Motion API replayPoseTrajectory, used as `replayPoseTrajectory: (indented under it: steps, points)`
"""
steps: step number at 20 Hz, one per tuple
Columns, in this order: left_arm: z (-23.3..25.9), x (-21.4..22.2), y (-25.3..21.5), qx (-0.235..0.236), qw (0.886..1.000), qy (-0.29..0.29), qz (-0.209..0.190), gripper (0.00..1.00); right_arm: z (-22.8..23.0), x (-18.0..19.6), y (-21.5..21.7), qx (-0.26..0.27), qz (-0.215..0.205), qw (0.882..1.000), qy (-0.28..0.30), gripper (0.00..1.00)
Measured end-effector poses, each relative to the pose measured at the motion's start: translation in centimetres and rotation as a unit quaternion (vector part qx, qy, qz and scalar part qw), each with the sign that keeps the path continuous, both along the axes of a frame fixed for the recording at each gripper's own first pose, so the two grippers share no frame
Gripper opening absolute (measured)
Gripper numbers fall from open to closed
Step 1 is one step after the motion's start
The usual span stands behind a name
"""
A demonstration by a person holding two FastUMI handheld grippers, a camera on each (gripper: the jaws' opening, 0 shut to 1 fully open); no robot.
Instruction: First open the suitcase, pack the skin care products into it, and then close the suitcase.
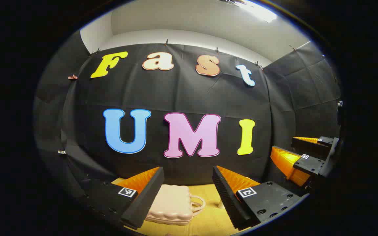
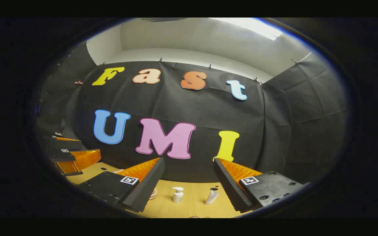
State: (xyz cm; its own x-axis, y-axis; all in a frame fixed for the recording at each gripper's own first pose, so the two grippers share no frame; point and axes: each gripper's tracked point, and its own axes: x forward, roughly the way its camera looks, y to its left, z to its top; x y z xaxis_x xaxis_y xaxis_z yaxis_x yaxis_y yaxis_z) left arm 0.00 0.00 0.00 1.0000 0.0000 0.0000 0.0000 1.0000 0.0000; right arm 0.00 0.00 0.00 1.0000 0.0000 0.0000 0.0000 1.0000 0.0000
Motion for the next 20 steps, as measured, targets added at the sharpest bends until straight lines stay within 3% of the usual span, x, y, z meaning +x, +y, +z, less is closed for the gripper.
replayPoseTrajectory:
  steps: [20]
  points:
    - [-1.1,1.3,0.1,-0.001,1.000,0.009,0.003,0.96,-0.8,0.4,0.1,-0.003,0.006,1.000,0.009,0.96]
